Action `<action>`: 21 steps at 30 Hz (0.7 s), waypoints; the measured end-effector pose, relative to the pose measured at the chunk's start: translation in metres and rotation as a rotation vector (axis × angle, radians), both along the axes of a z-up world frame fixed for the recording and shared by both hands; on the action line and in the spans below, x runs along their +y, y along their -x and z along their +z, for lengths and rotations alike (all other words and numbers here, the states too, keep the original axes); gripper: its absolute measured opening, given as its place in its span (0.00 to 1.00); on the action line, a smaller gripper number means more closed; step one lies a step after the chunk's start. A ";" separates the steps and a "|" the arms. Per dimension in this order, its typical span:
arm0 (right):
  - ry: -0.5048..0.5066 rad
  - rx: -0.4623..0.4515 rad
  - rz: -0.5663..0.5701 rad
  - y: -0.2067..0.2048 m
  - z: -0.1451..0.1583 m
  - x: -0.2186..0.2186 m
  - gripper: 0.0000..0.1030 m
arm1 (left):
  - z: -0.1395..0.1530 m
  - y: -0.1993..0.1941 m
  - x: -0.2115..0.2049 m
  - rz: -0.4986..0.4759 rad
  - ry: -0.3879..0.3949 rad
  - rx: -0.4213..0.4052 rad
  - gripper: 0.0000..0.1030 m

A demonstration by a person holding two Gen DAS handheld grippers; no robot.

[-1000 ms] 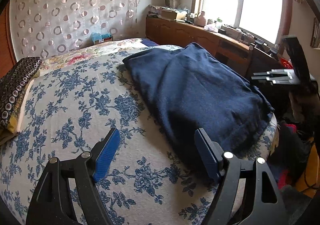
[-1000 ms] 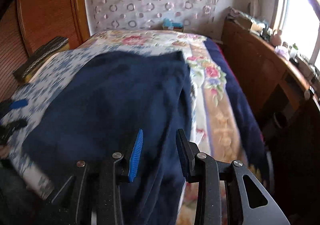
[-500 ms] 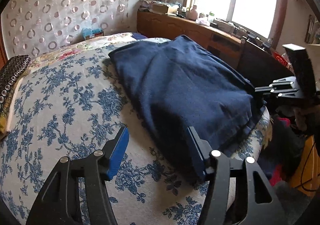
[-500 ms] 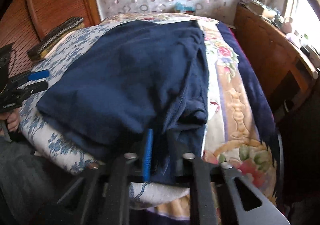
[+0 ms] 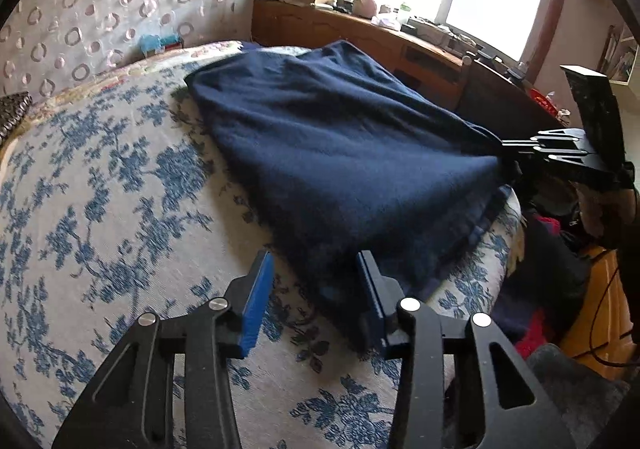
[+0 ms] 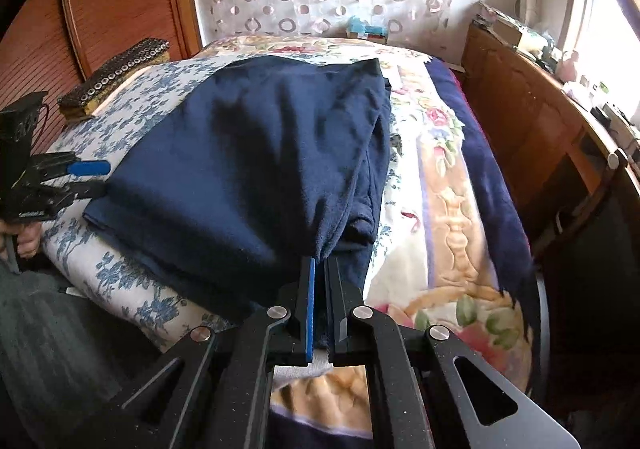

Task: Fold small clothes
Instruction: 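Grasp the navy shirt's end with the left tool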

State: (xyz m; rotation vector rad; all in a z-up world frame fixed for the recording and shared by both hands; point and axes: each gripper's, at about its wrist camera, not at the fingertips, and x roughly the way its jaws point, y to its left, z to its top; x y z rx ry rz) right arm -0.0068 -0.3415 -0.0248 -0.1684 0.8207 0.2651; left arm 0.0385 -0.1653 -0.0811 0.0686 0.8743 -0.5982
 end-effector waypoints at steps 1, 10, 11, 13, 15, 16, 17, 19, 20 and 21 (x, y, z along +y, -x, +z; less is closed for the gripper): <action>0.003 -0.001 -0.003 0.002 -0.001 0.004 0.04 | -0.001 0.000 0.000 -0.005 0.004 0.010 0.37; 0.003 0.002 -0.012 0.006 -0.002 0.007 0.04 | 0.005 0.012 -0.004 -0.074 0.043 0.025 0.04; 0.006 0.002 -0.014 0.006 -0.002 0.007 0.04 | 0.012 0.015 -0.002 -0.076 0.057 0.013 0.04; 0.011 -0.006 -0.018 0.005 -0.001 0.006 0.04 | 0.023 0.019 0.001 -0.079 0.076 -0.009 0.04; 0.009 -0.015 -0.020 0.006 0.002 0.007 0.04 | 0.035 0.022 0.001 -0.082 0.084 -0.037 0.04; 0.010 -0.021 -0.019 0.006 0.003 0.007 0.08 | 0.039 0.023 0.001 -0.081 0.088 -0.043 0.04; 0.017 -0.029 -0.019 0.007 0.004 0.009 0.15 | 0.043 0.022 0.002 -0.082 0.094 -0.047 0.04; 0.033 -0.056 -0.021 0.009 0.009 0.014 0.32 | 0.050 0.020 0.002 -0.082 0.114 -0.060 0.04; 0.032 -0.071 -0.018 0.011 0.012 0.017 0.42 | 0.054 0.017 0.001 -0.084 0.121 -0.064 0.04; 0.029 -0.083 -0.013 0.012 0.013 0.020 0.45 | 0.058 0.016 0.000 -0.086 0.126 -0.070 0.04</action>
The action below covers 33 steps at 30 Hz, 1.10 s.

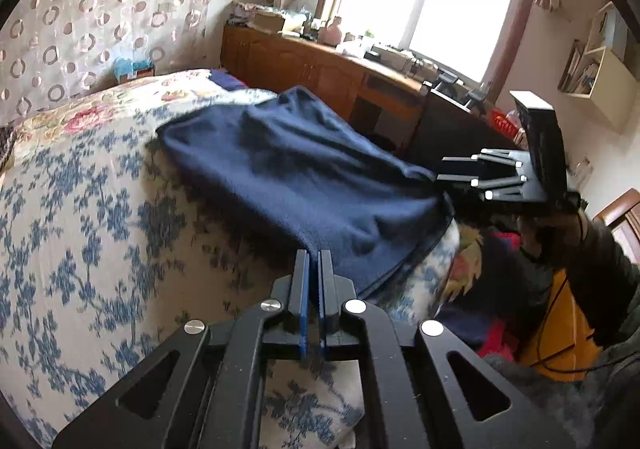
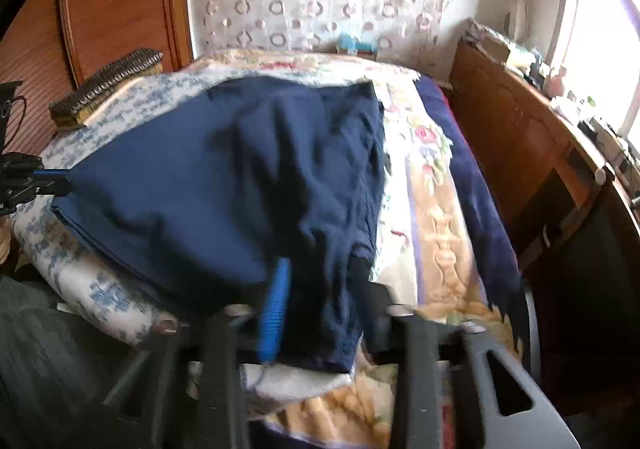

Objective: Fold small clothes

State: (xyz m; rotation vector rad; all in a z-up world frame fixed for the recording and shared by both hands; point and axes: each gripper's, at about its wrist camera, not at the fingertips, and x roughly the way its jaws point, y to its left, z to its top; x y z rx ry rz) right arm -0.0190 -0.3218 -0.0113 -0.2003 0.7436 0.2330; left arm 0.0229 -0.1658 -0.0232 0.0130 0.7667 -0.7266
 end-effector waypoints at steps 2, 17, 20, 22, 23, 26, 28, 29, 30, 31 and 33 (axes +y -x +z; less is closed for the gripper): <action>-0.012 -0.026 0.024 0.004 0.004 0.008 0.52 | 0.010 -0.005 -0.003 -0.003 0.006 -0.024 0.04; -0.061 0.020 0.259 0.021 -0.021 0.087 0.59 | 0.049 -0.023 -0.011 0.022 0.044 -0.129 0.00; -0.012 0.032 0.247 0.018 -0.033 0.092 0.59 | 0.044 -0.025 -0.011 0.024 0.030 -0.126 0.00; 0.004 0.043 0.238 0.011 -0.039 0.091 0.59 | 0.037 -0.026 -0.011 0.029 0.011 -0.111 0.00; 0.003 0.060 0.232 0.007 -0.043 0.091 0.59 | 0.035 -0.024 -0.011 0.034 0.001 -0.110 0.00; -0.004 0.068 0.223 0.003 -0.046 0.090 0.59 | 0.021 -0.020 -0.006 0.041 -0.046 -0.074 0.01; -0.014 0.062 0.220 0.001 -0.042 0.089 0.59 | 0.010 -0.021 -0.001 0.050 -0.082 -0.050 0.01; -0.018 0.060 0.218 0.002 -0.039 0.086 0.59 | 0.004 -0.021 0.001 0.048 -0.094 -0.035 0.10; -0.018 0.058 0.214 0.002 -0.037 0.084 0.59 | -0.006 -0.023 0.005 0.050 -0.111 -0.008 0.28; -0.018 0.055 0.209 0.001 -0.037 0.081 0.59 | -0.012 -0.024 0.007 0.052 -0.119 0.010 0.37; -0.024 0.053 0.202 0.003 -0.035 0.077 0.59 | -0.026 -0.023 0.009 0.042 -0.126 0.057 0.42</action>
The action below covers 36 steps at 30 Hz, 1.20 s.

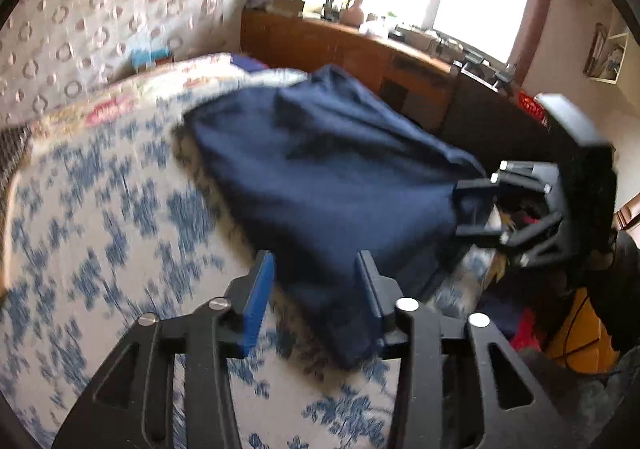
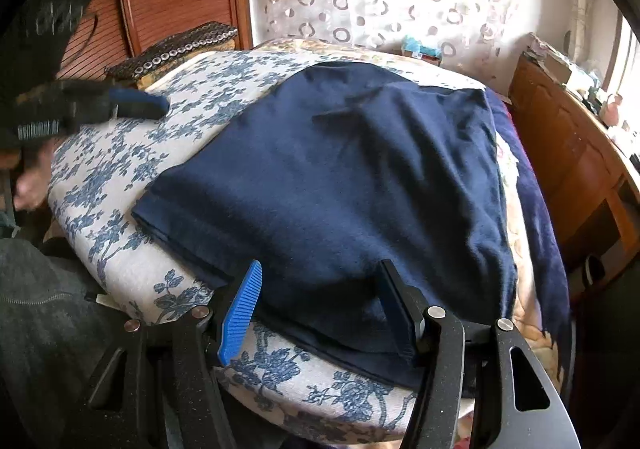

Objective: Fold small clothes

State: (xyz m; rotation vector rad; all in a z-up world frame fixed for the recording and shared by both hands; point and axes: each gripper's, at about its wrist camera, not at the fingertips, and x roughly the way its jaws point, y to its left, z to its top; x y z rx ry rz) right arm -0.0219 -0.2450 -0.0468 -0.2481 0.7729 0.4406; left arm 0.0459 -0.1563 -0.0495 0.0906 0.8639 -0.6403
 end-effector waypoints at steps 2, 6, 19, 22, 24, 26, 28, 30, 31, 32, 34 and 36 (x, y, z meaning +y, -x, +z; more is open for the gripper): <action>0.000 -0.005 -0.003 0.001 0.001 0.001 0.59 | -0.010 0.002 0.001 -0.002 -0.014 0.023 0.42; 0.006 -0.008 0.010 0.003 0.000 0.004 0.59 | -0.028 0.010 -0.003 -0.023 -0.029 0.069 0.42; -0.005 0.010 0.068 0.007 -0.007 0.009 0.65 | 0.031 0.010 -0.020 -0.068 0.101 -0.052 0.04; -0.004 0.010 0.081 0.009 -0.008 0.012 0.66 | 0.048 0.004 -0.025 -0.062 0.122 -0.090 0.04; 0.010 0.007 0.084 0.009 -0.009 0.012 0.67 | 0.054 0.000 -0.028 -0.059 0.132 -0.098 0.04; 0.035 0.008 0.060 0.006 -0.011 0.009 0.67 | 0.057 -0.003 -0.025 -0.050 0.143 -0.105 0.04; 0.042 -0.003 0.010 0.001 -0.010 -0.001 0.67 | 0.056 -0.008 -0.022 -0.041 0.147 -0.108 0.04; 0.045 -0.014 -0.029 -0.004 -0.009 -0.011 0.67 | 0.056 -0.011 -0.019 -0.033 0.152 -0.108 0.04; 0.056 -0.025 -0.045 -0.006 -0.009 -0.015 0.67 | 0.056 -0.012 -0.017 -0.028 0.156 -0.107 0.04; 0.067 -0.035 -0.059 -0.008 -0.009 -0.019 0.67 | 0.057 -0.012 -0.015 -0.024 0.160 -0.105 0.04; 0.074 -0.034 -0.073 -0.012 -0.011 -0.026 0.61 | 0.059 -0.017 -0.013 -0.022 0.170 -0.102 0.04; 0.079 -0.038 -0.084 -0.019 -0.010 -0.032 0.39 | 0.060 -0.024 -0.012 -0.028 0.173 -0.101 0.04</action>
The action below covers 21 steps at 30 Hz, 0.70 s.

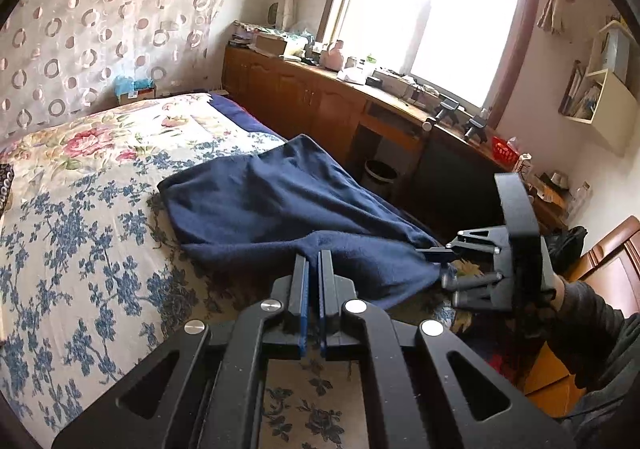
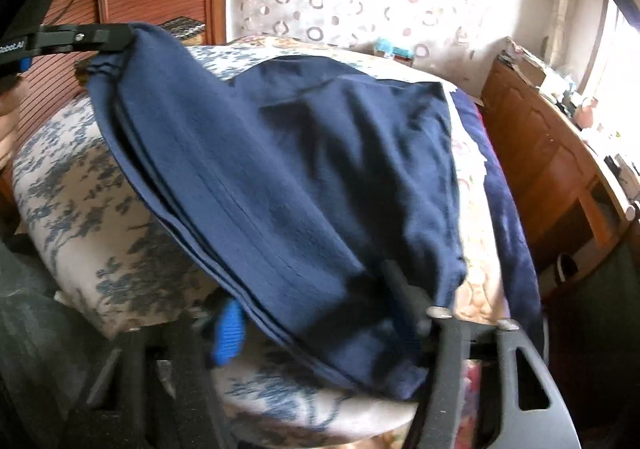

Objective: Fold small clothes

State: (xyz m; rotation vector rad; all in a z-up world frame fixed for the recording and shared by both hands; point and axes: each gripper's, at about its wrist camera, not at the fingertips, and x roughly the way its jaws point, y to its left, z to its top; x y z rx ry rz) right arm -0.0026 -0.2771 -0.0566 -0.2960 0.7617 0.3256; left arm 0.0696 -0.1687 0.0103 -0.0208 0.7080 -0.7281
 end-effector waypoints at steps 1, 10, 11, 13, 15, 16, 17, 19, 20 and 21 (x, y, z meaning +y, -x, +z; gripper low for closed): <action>-0.004 -0.005 -0.001 -0.004 0.003 -0.003 0.19 | 0.001 -0.003 0.000 0.001 0.000 -0.003 0.04; -0.144 -0.126 0.021 -0.063 0.066 -0.021 0.07 | 0.008 -0.054 0.013 0.088 -0.006 0.002 0.04; -0.146 -0.141 0.028 -0.070 0.071 -0.020 0.07 | 0.010 -0.062 0.014 0.098 -0.011 0.003 0.04; -0.152 -0.159 0.039 -0.088 0.080 -0.017 0.07 | 0.011 -0.074 0.015 0.118 -0.024 -0.002 0.04; -0.154 -0.170 0.050 -0.107 0.085 -0.014 0.07 | 0.009 -0.091 0.016 0.141 -0.043 0.001 0.04; -0.158 -0.168 0.057 -0.119 0.087 -0.012 0.07 | 0.008 -0.098 0.016 0.149 -0.054 0.003 0.04; -0.161 -0.163 0.063 -0.130 0.088 -0.010 0.07 | 0.006 -0.104 0.015 0.157 -0.064 0.005 0.04; -0.170 -0.148 0.072 -0.149 0.086 -0.009 0.07 | 0.000 -0.119 0.014 0.169 -0.081 0.021 0.04; -0.174 -0.135 0.075 -0.160 0.084 -0.008 0.07 | -0.003 -0.126 0.014 0.174 -0.086 0.030 0.04; -0.172 -0.123 0.075 -0.164 0.078 -0.003 0.07 | -0.006 -0.131 0.014 0.178 -0.090 0.037 0.04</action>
